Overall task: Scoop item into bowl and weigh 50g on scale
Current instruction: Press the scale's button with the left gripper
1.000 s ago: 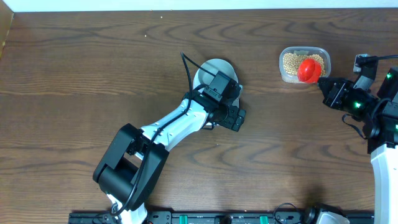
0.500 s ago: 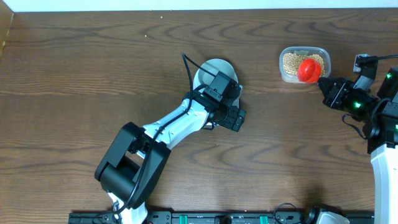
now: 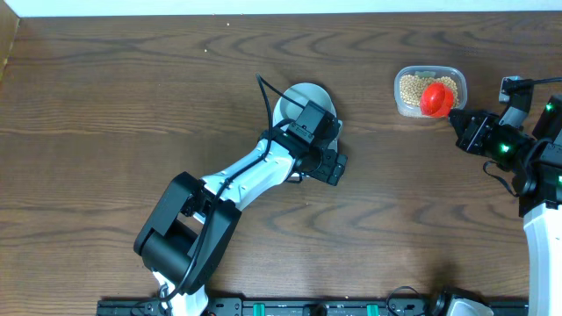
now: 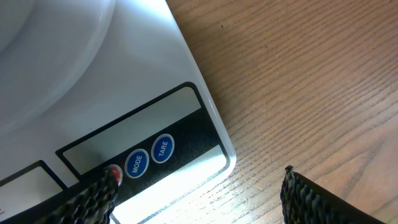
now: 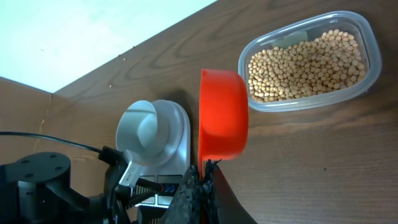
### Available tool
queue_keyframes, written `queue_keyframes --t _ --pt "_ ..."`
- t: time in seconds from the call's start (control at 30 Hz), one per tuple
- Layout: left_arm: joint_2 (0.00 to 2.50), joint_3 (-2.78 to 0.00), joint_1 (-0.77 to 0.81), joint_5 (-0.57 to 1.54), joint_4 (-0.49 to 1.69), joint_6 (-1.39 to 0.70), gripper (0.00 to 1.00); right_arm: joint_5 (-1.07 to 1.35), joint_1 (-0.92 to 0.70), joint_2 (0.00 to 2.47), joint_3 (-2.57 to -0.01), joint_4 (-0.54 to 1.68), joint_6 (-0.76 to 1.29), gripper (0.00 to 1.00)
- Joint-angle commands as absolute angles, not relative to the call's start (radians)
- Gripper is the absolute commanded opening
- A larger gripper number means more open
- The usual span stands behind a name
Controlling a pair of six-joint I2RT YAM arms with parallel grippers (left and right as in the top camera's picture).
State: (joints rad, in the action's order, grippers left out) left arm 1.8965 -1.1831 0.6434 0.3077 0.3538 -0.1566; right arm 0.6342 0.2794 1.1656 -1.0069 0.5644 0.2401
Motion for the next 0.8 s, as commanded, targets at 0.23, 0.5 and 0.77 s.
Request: queue_keyframes --t 0.23,0.5,0.77 --pt "1.951 -1.176 0.646 0.294 0.347 -0.147 0.86 0.634 0.286 1.165 -1.019 0.576 0.211 0.01" --pt "1.964 -1.176 0.646 0.294 0.333 -0.155 0.87 0.634 0.286 1.165 -1.019 0.576 0.207 0.01" --pt "1.882 -1.179 0.646 0.336 0.351 -0.154 0.87 0.634 0.286 1.165 -1.019 0.577 0.204 0.01"
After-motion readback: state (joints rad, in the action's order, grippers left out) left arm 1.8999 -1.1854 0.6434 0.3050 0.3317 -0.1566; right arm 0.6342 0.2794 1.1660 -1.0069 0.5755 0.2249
